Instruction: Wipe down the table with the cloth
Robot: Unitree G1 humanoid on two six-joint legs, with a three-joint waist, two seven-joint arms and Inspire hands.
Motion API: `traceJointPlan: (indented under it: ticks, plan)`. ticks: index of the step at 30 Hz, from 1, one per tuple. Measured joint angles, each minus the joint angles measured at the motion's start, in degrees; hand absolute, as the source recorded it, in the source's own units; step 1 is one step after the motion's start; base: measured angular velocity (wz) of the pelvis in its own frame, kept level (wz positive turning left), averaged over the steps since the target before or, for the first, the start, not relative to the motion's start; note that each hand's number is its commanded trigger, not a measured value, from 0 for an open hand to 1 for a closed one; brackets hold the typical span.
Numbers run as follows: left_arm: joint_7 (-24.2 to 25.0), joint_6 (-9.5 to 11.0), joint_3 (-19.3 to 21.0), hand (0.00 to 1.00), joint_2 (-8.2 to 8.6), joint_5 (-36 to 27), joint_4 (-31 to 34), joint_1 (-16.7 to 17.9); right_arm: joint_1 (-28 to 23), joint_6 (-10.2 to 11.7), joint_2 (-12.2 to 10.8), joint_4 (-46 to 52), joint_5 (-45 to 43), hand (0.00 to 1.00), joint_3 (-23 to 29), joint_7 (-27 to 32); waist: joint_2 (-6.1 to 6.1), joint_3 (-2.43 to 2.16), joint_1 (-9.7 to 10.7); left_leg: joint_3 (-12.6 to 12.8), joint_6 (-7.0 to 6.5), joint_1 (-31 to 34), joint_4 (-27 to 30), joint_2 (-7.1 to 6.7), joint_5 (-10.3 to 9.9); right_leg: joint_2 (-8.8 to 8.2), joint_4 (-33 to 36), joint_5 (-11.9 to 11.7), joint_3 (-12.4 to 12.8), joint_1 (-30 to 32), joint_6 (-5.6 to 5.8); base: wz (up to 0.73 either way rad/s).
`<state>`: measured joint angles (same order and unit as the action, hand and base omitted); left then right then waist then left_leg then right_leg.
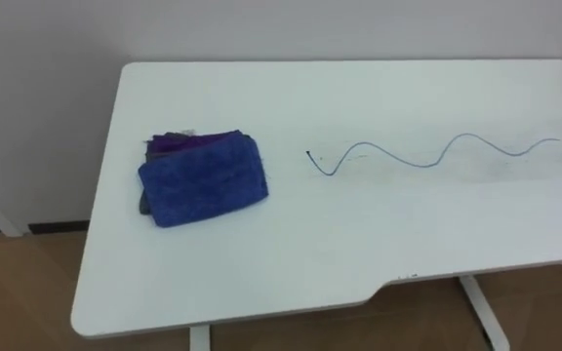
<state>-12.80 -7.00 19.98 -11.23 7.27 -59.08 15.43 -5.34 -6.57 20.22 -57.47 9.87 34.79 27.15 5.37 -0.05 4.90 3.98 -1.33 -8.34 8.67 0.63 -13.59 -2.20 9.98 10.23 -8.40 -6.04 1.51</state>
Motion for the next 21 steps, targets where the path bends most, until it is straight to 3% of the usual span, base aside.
traceJointPlan:
  ticks: [4, 7, 9, 12, 16, 21]
  plan:
    - [0.0, 0.2, -2.9, 0.00, 0.24, -1.0, 0.2, 0.2, -0.5, 0.1, -0.5, 18.3, -9.8, 0.00, -4.6, 2.8, -0.64, -0.15, -0.5, 1.1, 0.00, -0.1, -0.4, 0.04, 0.0, 0.12, 0.7, 0.0, 1.1, 1.0, 0.00, -0.18]
    - [0.2, 0.1, -4.0, 0.00, 0.66, -0.9, 1.7, 0.5, -2.8, 0.6, -2.4, 37.9, -20.2, 0.00, -9.2, 3.6, -0.55, -0.19, -0.9, 1.4, 0.02, 0.0, -0.3, 0.15, 0.0, 0.19, 0.7, 0.0, 1.2, 1.1, 0.00, -0.02]
    - [0.6, 0.4, -4.5, 0.00, 0.80, -0.9, 1.7, 0.5, -2.9, 0.8, -3.0, 43.8, -24.3, 0.00, -11.3, 4.0, -0.71, -0.20, -2.1, 1.8, 0.03, -0.2, -0.2, 0.21, 0.0, 0.20, 0.7, 0.0, 1.3, 1.0, -0.01, -0.06]
    - [0.5, 1.1, -4.7, 0.00, 0.87, -0.9, 1.7, 1.3, -3.2, 1.9, -3.1, 49.7, -30.7, 0.00, -13.6, 4.2, -0.26, 0.05, -3.2, 2.0, 0.04, -0.2, -0.2, 0.31, 0.0, 0.19, 0.7, 0.0, 1.0, 1.0, -0.01, -0.02]
    - [0.4, 1.1, -5.7, 0.00, 1.34, -0.9, 1.6, 2.2, -1.5, 3.3, -3.1, 53.1, -33.0, 0.00, -15.2, 4.5, -0.11, 0.11, -4.1, 1.7, 0.09, -0.1, -0.4, 0.61, 0.0, 0.20, 0.7, -0.1, 0.3, 1.0, -0.04, 0.04]
    - [0.4, 1.1, -6.2, 0.00, 1.59, -0.8, 1.7, 2.0, 0.6, 3.3, -3.0, 59.2, -38.4, 0.00, -19.6, 3.1, -1.30, 0.13, -5.4, 0.9, 0.19, 0.7, -0.3, 0.52, 0.0, 0.26, 0.8, -0.1, -0.6, 1.3, -0.05, 0.08]
